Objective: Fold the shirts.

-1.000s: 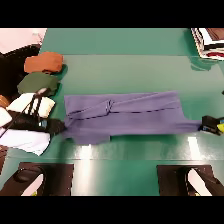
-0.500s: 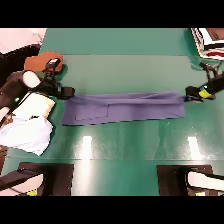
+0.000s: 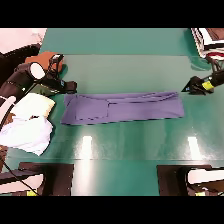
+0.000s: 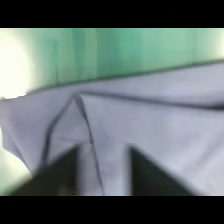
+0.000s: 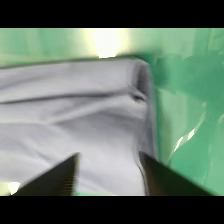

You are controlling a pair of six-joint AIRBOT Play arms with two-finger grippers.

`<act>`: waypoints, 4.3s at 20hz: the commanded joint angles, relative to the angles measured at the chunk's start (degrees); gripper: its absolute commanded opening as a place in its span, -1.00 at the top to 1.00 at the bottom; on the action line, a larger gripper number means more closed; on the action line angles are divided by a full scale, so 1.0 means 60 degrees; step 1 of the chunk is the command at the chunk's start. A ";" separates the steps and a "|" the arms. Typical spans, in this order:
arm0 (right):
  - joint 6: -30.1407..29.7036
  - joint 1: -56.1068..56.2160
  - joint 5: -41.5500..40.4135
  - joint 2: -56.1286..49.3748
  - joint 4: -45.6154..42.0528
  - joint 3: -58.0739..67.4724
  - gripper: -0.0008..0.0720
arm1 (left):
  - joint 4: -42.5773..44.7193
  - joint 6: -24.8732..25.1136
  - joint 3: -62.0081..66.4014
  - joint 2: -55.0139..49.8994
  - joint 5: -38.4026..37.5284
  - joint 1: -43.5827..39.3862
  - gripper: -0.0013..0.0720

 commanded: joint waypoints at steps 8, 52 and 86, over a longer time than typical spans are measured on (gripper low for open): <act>-0.1767 -0.1526 -0.0291 -0.1297 0.2586 -0.2237 -0.69 | -0.2772 0.0554 0.0124 0.0004 -0.0736 -0.0015 0.90; -0.1275 1.0386 -0.5774 -0.1483 0.4798 0.2626 -0.06 | 0.0219 0.0459 0.4018 0.1082 -0.1213 0.1763 0.90; -0.0535 0.6360 -0.3381 -0.2244 0.3949 0.0401 0.94 | -0.0648 0.0448 0.3333 0.1158 -0.1814 0.0729 0.91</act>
